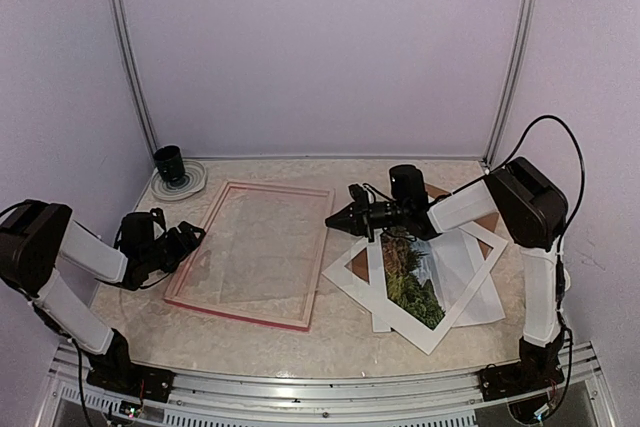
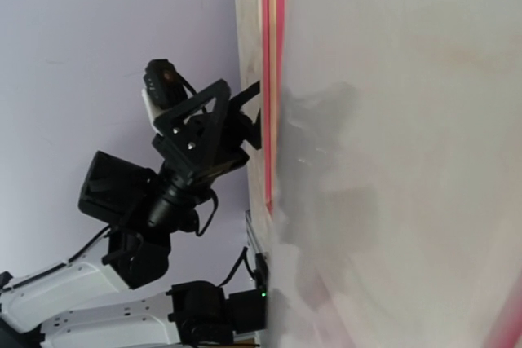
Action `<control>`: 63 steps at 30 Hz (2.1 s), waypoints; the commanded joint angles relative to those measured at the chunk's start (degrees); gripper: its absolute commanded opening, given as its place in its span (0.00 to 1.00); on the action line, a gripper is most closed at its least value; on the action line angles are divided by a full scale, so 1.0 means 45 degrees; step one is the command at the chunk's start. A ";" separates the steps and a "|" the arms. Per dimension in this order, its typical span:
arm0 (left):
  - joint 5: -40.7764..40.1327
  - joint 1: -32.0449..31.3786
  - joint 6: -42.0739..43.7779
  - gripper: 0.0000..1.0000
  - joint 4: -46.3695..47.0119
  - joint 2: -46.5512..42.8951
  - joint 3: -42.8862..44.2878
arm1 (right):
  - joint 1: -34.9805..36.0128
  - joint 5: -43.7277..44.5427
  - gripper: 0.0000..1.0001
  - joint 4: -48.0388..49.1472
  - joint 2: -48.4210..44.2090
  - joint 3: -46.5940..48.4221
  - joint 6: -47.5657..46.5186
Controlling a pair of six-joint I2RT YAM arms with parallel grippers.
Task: Put the photo into the frame
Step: Pick up the glass panel from the frame body.
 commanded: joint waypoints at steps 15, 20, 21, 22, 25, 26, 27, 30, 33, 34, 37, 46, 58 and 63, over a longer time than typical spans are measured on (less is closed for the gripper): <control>0.0269 -0.0122 -0.0077 0.88 0.0106 0.0215 -0.0097 | 0.0314 0.0062 0.00 0.2516 -0.0047 0.0232 0.2316; 0.0287 -0.0132 -0.0111 0.88 0.0155 0.0287 -0.0114 | 0.0396 0.0105 0.00 0.2855 0.0007 0.0323 0.2776; 0.0301 -0.0141 -0.0121 0.88 0.0169 0.0310 -0.0108 | 0.0416 0.0120 0.00 0.2942 0.0017 0.0361 0.2867; 0.0325 -0.0152 -0.0137 0.88 0.0190 0.0328 -0.0103 | 0.0434 0.0129 0.00 0.2997 0.0018 0.0383 0.2949; 0.0354 -0.0224 -0.0174 0.88 0.0252 0.0335 -0.0097 | 0.0436 0.0227 0.00 0.3070 -0.0013 0.0547 0.3113; 0.0363 -0.0252 -0.0190 0.88 0.0257 0.0332 -0.0097 | 0.0453 0.0269 0.00 0.3102 -0.0030 0.0609 0.3163; 0.0367 -0.0275 -0.0192 0.88 0.0274 0.0341 -0.0107 | 0.0456 0.0316 0.00 0.3122 -0.0051 0.0678 0.3204; 0.0402 -0.0329 -0.0224 0.88 0.0317 0.0331 -0.0097 | 0.0474 0.0428 0.00 0.3126 -0.0040 0.0952 0.3341; 0.0407 -0.0383 -0.0244 0.88 0.0345 0.0308 -0.0116 | 0.0485 0.0552 0.00 0.3020 -0.0008 0.1367 0.3386; 0.0424 -0.0409 -0.0248 0.88 0.0390 0.0284 -0.0126 | 0.0521 0.0591 0.00 0.2985 0.0008 0.1502 0.3385; 0.0587 -0.0463 -0.0362 0.88 0.0726 0.0254 -0.0230 | 0.0648 0.0633 0.00 0.2878 0.0162 0.1907 0.3419; 0.1060 -0.0532 -0.0586 0.88 0.1250 0.0223 -0.0363 | 0.0914 0.0721 0.00 0.3028 0.0336 0.2251 0.3459; 0.0907 -0.0475 -0.0615 0.89 0.1391 -0.0433 -0.0663 | 0.1226 0.0554 0.00 0.2490 0.0981 0.2483 0.2438; 0.0946 -0.0454 -0.0629 0.89 0.1429 -0.0355 -0.0644 | 0.1401 0.0635 0.00 0.2640 0.1129 0.2462 0.2449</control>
